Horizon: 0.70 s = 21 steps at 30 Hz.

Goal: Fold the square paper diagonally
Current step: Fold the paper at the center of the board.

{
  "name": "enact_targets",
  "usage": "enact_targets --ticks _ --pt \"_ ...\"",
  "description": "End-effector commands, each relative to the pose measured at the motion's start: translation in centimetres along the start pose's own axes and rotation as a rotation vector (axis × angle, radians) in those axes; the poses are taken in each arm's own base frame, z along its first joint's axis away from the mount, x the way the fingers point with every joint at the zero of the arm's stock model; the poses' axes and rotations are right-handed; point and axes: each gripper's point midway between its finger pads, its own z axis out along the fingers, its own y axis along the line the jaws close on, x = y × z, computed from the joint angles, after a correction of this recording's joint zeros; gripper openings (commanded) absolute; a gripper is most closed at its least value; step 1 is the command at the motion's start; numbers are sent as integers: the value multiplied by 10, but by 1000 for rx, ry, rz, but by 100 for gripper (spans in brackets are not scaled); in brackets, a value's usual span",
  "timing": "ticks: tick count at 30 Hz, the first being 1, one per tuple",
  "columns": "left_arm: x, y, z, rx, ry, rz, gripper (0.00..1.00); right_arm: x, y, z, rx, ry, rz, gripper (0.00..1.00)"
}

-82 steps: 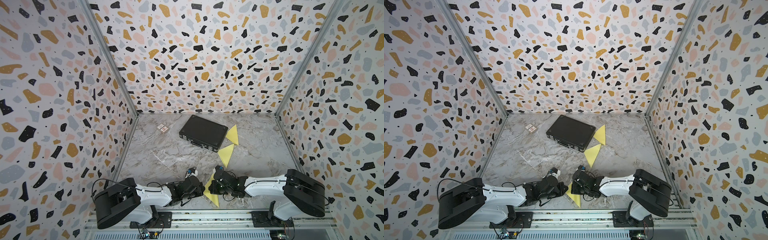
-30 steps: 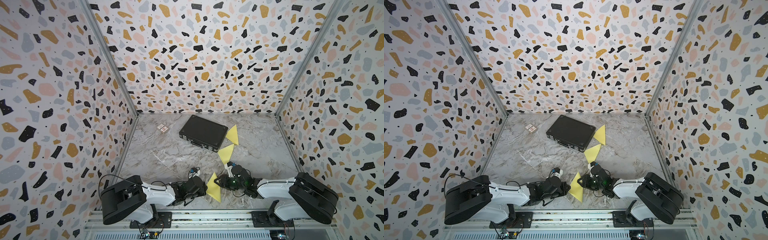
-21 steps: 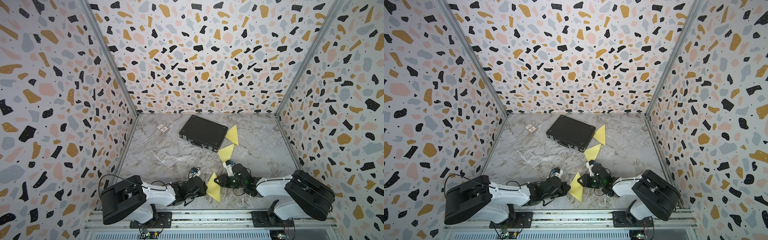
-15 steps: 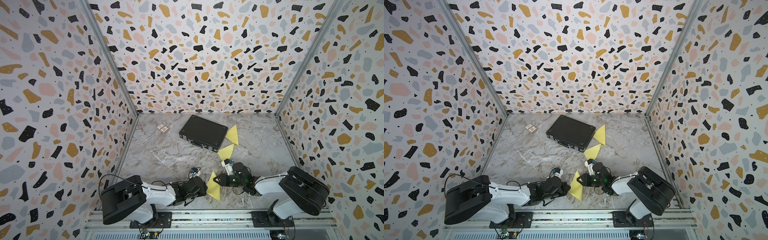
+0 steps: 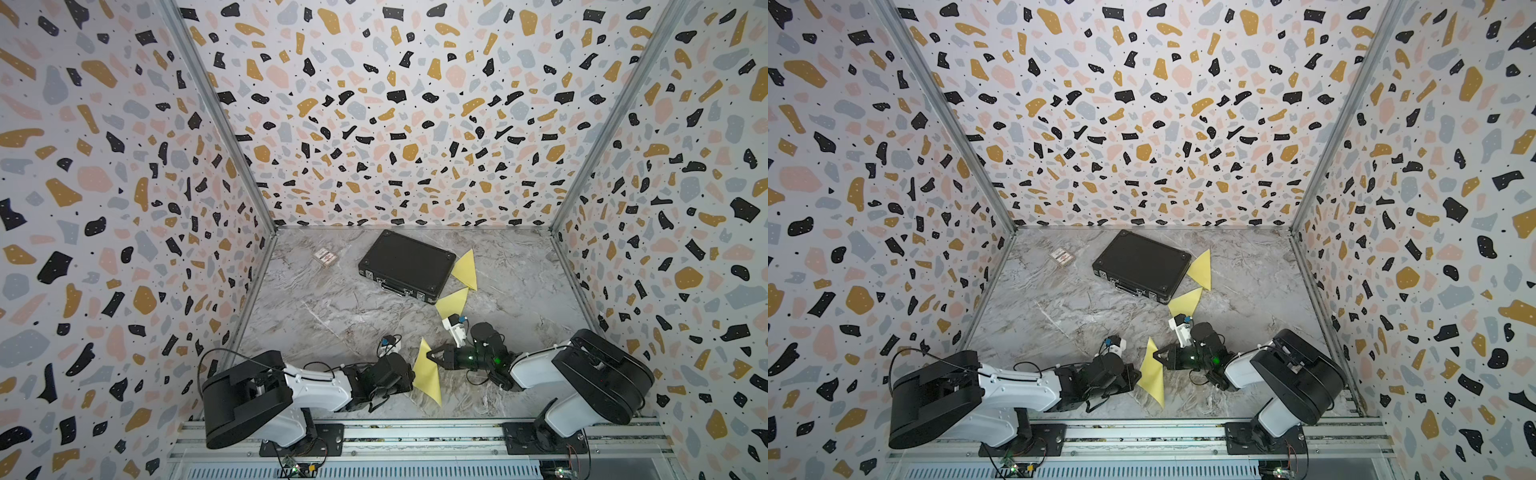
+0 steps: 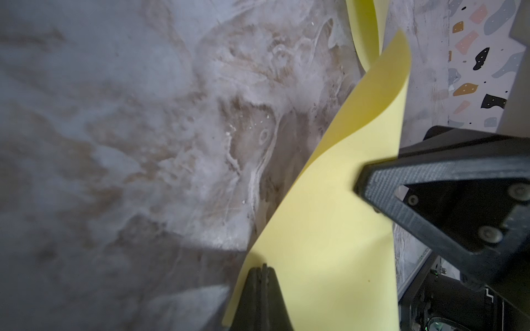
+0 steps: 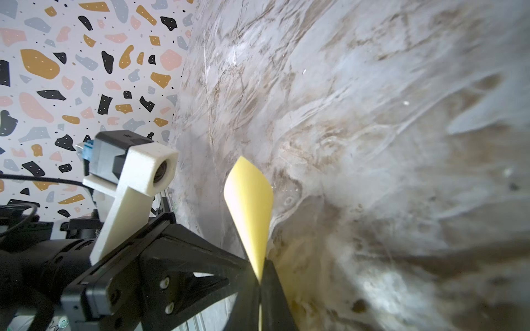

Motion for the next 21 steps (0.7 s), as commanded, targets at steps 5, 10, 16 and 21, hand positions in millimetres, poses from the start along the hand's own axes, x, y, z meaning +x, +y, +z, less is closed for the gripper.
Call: enact_targets --ticks 5,10,16,21 --pt "58 118 -19 -415 217 49 0 -20 13 6 -45 -37 -59 28" --pt "57 116 -19 -410 213 50 0 -30 16 15 -73 -53 -61 26" --pt "57 116 -19 -411 215 52 0 -40 22 24 -93 -42 -76 15" --pt "57 117 -19 -411 213 49 0 -41 19 28 -90 -34 -64 0"
